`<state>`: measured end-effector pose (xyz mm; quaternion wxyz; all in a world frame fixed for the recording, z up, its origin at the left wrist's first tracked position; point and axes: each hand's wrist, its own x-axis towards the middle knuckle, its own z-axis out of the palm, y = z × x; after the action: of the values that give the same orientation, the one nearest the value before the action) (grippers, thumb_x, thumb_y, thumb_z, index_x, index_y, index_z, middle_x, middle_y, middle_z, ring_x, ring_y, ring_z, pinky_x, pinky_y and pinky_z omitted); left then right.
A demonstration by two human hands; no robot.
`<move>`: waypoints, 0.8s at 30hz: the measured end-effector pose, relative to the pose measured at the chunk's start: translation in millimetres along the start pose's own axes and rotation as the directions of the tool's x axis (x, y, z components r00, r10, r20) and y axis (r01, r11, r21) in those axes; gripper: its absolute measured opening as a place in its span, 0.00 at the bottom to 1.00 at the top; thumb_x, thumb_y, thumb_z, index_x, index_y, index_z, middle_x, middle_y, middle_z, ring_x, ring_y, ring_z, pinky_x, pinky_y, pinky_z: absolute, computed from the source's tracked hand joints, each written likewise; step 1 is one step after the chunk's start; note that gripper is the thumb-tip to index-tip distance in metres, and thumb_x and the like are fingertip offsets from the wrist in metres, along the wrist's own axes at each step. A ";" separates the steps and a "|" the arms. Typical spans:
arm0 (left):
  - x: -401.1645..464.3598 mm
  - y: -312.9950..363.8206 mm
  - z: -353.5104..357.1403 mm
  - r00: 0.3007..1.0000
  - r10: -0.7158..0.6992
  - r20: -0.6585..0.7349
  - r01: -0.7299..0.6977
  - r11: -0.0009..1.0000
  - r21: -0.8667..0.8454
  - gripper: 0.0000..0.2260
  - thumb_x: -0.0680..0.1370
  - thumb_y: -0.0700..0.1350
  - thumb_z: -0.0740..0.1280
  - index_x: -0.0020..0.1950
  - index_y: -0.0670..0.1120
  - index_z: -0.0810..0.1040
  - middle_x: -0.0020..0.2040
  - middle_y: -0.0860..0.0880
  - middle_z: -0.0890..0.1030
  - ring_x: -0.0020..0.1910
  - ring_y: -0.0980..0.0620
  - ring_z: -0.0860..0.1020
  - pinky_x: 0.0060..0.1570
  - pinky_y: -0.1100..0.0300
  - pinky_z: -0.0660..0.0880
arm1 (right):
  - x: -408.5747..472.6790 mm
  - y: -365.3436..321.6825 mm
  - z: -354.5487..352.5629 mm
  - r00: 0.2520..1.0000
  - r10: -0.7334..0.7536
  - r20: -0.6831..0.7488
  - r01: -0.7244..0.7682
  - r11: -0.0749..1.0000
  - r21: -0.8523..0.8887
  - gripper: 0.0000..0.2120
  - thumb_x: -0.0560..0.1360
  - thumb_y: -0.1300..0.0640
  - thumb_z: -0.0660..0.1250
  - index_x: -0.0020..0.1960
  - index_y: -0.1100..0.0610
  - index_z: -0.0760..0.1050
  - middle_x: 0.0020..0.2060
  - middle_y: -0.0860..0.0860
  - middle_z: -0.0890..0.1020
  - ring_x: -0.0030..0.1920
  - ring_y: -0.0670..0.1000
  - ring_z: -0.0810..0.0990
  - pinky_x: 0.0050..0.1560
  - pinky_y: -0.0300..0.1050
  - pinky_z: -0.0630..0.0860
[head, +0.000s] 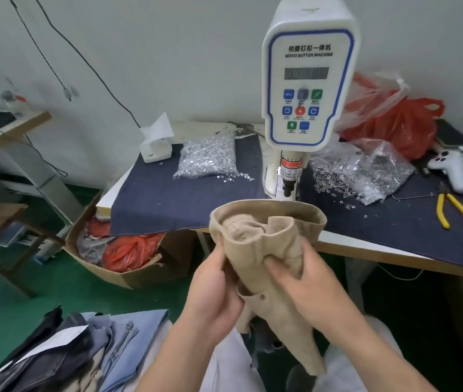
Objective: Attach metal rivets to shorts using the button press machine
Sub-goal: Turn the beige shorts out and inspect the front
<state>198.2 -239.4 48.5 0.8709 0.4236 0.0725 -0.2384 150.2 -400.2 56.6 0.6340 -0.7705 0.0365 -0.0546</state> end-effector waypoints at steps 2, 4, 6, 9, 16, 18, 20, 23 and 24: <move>0.0 4.3 -6.2 0.997 0.071 -0.012 -0.068 0.984 0.162 0.18 0.87 0.53 0.60 0.70 0.47 0.82 0.68 0.43 0.82 0.69 0.46 0.80 0.67 0.47 0.75 | 3.2 -2.1 -8.9 0.995 -0.019 -0.098 0.029 0.995 0.095 0.13 0.76 0.48 0.72 0.60 0.41 0.79 0.55 0.42 0.86 0.57 0.43 0.84 0.58 0.47 0.78; -2.3 14.0 -14.5 0.994 0.109 0.001 -0.106 0.965 0.239 0.14 0.84 0.51 0.65 0.65 0.47 0.84 0.65 0.42 0.84 0.65 0.45 0.83 0.63 0.47 0.78 | 5.4 -5.9 -23.5 0.988 0.019 -0.151 0.008 0.984 0.178 0.08 0.77 0.52 0.74 0.56 0.45 0.83 0.51 0.47 0.88 0.53 0.49 0.87 0.51 0.46 0.81; -3.7 24.3 -23.7 0.991 0.131 -0.016 -0.121 0.955 0.272 0.09 0.80 0.49 0.73 0.57 0.49 0.87 0.60 0.42 0.86 0.57 0.46 0.85 0.54 0.51 0.81 | 7.5 -12.8 -39.1 0.979 0.112 -0.171 -0.052 0.945 0.324 0.10 0.74 0.51 0.73 0.54 0.49 0.84 0.50 0.53 0.88 0.50 0.53 0.87 0.45 0.43 0.83; -3.8 32.3 -27.8 0.988 0.131 -0.085 -0.098 0.945 0.313 0.12 0.73 0.49 0.78 0.55 0.49 0.87 0.58 0.43 0.87 0.53 0.48 0.85 0.51 0.51 0.82 | 11.0 -20.3 -56.6 0.965 0.226 -0.133 -0.138 0.867 0.478 0.12 0.73 0.53 0.73 0.54 0.54 0.85 0.51 0.58 0.88 0.48 0.55 0.88 0.41 0.44 0.83; -4.4 29.1 -31.0 0.997 0.034 -0.067 -0.022 0.986 0.168 0.23 0.74 0.45 0.77 0.67 0.42 0.82 0.64 0.40 0.84 0.59 0.43 0.85 0.50 0.52 0.83 | 12.8 -23.3 -68.9 0.953 0.296 -0.063 -0.208 0.792 0.574 0.10 0.80 0.54 0.67 0.50 0.54 0.88 0.51 0.57 0.88 0.48 0.53 0.88 0.39 0.43 0.83; -5.3 28.2 -35.0 0.997 0.037 -0.063 -0.025 0.984 0.178 0.20 0.75 0.44 0.77 0.66 0.43 0.83 0.64 0.40 0.84 0.58 0.43 0.85 0.49 0.53 0.83 | 12.0 -24.9 -69.5 0.948 0.312 -0.059 -0.225 0.791 0.569 0.11 0.81 0.54 0.66 0.50 0.54 0.88 0.51 0.58 0.88 0.48 0.53 0.88 0.38 0.43 0.83; -4.9 27.1 -38.5 0.994 0.065 -0.088 -0.043 0.971 0.235 0.15 0.78 0.43 0.76 0.65 0.45 0.84 0.62 0.42 0.86 0.57 0.45 0.85 0.48 0.52 0.83 | 11.9 -25.0 -70.5 0.942 0.332 -0.053 -0.247 0.791 0.560 0.11 0.81 0.55 0.66 0.50 0.57 0.87 0.50 0.58 0.88 0.47 0.54 0.88 0.37 0.44 0.83; -0.1 17.8 -32.4 0.969 0.199 -0.144 -0.079 0.808 0.584 0.15 0.84 0.50 0.69 0.71 0.50 0.78 0.63 0.48 0.85 0.63 0.48 0.82 0.58 0.52 0.81 | 11.8 -30.1 -66.0 0.942 0.334 -0.008 -0.266 0.764 0.587 0.12 0.80 0.59 0.65 0.54 0.64 0.84 0.50 0.60 0.87 0.46 0.54 0.88 0.40 0.46 0.85; -2.7 13.3 -23.8 0.966 0.230 -0.118 -0.097 0.745 0.660 0.17 0.85 0.54 0.65 0.73 0.52 0.75 0.66 0.49 0.83 0.65 0.49 0.81 0.57 0.55 0.80 | 10.8 -33.8 -60.4 0.953 0.297 0.069 -0.274 0.736 0.619 0.14 0.78 0.58 0.65 0.56 0.65 0.83 0.51 0.61 0.87 0.47 0.54 0.87 0.44 0.46 0.85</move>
<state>204.0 -213.1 43.7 0.6765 0.7243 0.0315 -0.1292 152.6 -453.8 101.6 0.8521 -0.5025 0.1449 0.0209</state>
